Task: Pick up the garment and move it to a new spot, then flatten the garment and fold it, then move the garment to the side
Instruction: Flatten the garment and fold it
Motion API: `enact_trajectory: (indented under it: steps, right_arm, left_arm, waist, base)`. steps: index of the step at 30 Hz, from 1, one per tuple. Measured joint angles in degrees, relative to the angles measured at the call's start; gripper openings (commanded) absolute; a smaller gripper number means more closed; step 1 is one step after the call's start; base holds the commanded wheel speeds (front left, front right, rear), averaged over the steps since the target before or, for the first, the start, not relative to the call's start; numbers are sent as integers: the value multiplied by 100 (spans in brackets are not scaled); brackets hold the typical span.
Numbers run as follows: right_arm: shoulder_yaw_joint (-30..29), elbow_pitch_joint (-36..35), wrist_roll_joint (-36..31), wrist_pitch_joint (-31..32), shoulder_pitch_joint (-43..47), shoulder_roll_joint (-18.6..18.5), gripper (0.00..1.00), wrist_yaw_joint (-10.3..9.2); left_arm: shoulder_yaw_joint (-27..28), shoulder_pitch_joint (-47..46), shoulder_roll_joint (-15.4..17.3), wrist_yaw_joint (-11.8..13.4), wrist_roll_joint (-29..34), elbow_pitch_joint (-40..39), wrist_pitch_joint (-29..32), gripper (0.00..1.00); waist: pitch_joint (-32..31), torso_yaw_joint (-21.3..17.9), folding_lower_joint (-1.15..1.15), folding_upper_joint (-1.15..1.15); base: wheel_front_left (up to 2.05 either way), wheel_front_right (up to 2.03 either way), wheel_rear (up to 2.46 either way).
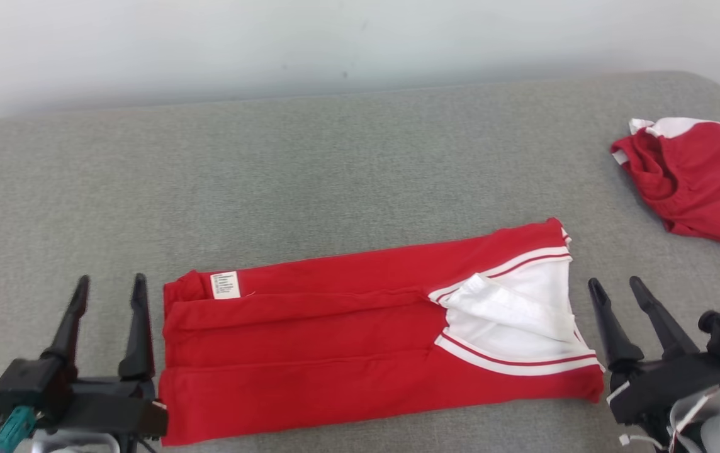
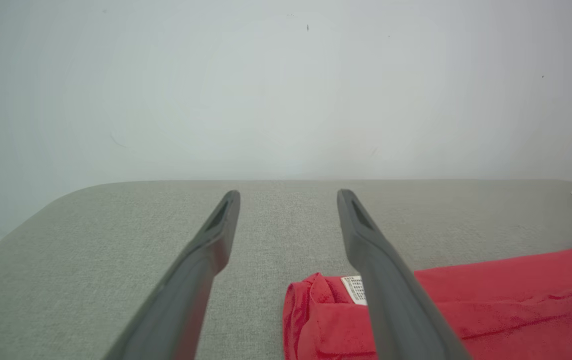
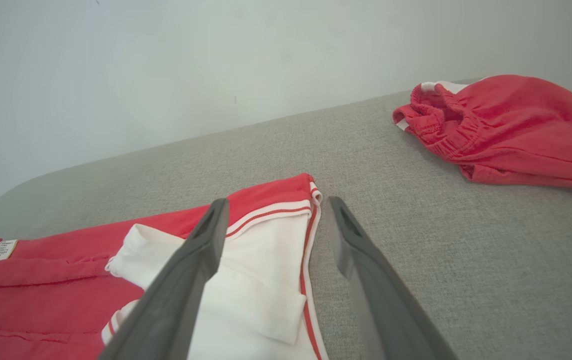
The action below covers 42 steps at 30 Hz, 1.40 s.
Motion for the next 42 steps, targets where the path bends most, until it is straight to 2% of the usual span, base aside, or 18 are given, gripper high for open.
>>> enact_trajectory:
  steps: [5, 14, 19, 30, 31, 32, 38, 42]
  right_arm:
    - [-171, 435, -331, 424, -368, 64, 100, 0]
    - [-79, 1581, -587, 900, -871, 88, 100, 0]
    - [169, 2375, -587, 1103, -983, 45, 100, 0]
    - [591, 3382, -511, 1113, -1629, 77, 100, 0]
    - [651, 3421, -459, 1126, -1661, 79, 28, 0]
    - [704, 3450, -392, 1120, -1681, 75, 0, 0]
    - [808, 3722, -138, 857, -1768, -32, 0, 12]
    - [689, 3994, -133, 616, -1796, -445, 0, 11]
  left_arm:
    - [463, 341, -293, 43, 534, -347, 0, 100]
    - [724, 786, -714, -64, 1112, -388, 1, 100]
    - [817, 886, -831, -227, 1269, -238, 1, 100]
    - [1015, 888, -1002, -380, 1433, -222, 1, 100]
    - [1028, 888, -1013, -410, 1440, -216, 1, 100]
    - [1042, 888, -1023, -411, 1463, -207, 1, 100]
    - [1106, 975, -1061, -460, 1560, -137, 0, 100]
    - [1124, 1001, -1072, -467, 1612, -79, 1, 100]
  waist:
    - [-68, 154, 0, 0]
    - [-191, 485, 0, 0]
    - [-259, 668, 1, 1]
    - [-233, 675, 1, 0]
    - [-240, 677, 1, 0]
    - [-252, 677, 1, 0]
    - [-379, 633, 0, 0]
    - [-478, 577, 1, 1]
  base:
    - [0, 0, 0]
    - [0, 0, 0]
    - [0, 0, 0]
    - [0, 0, 0]
    - [0, 0, 0]
    - [0, 0, 0]
    - [0, 0, 0]
    - [0, 0, 0]
